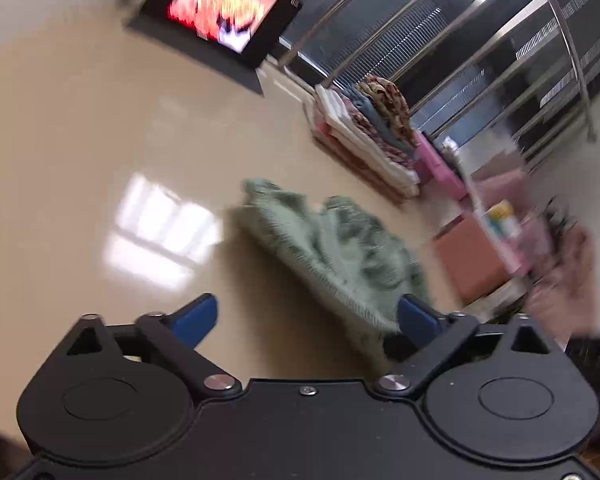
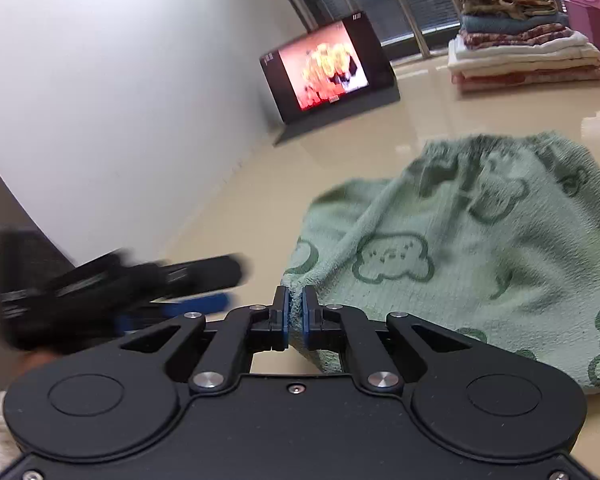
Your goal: Fold clothes
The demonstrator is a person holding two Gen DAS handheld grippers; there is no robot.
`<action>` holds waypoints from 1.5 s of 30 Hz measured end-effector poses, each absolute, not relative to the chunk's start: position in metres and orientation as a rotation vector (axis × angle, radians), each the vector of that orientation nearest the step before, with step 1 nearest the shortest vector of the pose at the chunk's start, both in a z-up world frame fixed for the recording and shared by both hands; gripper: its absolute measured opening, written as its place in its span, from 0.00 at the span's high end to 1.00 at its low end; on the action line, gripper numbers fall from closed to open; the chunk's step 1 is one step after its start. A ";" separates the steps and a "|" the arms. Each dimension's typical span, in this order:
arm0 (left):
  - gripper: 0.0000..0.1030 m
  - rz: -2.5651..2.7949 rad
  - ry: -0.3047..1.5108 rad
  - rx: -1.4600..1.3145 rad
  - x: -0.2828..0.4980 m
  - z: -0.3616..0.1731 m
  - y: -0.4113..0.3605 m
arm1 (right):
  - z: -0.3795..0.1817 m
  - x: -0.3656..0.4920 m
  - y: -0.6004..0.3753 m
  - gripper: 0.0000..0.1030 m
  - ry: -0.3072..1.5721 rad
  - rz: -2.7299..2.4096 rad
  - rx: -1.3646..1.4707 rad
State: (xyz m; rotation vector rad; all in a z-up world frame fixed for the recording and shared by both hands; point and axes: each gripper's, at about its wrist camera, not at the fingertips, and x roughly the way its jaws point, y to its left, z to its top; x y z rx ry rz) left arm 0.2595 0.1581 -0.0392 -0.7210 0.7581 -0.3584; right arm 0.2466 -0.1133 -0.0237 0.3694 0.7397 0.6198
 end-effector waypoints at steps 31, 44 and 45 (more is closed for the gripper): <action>0.87 -0.213 0.939 -0.769 0.327 -0.048 0.103 | -0.057 0.162 -0.051 0.43 0.423 0.493 -0.370; 0.87 -0.228 0.922 -0.691 0.325 -0.034 0.093 | -0.073 0.174 -0.031 0.80 0.417 0.360 -0.464; 0.87 -0.229 0.919 -0.682 0.325 -0.033 0.093 | -0.072 0.174 -0.033 0.85 0.422 0.364 -0.459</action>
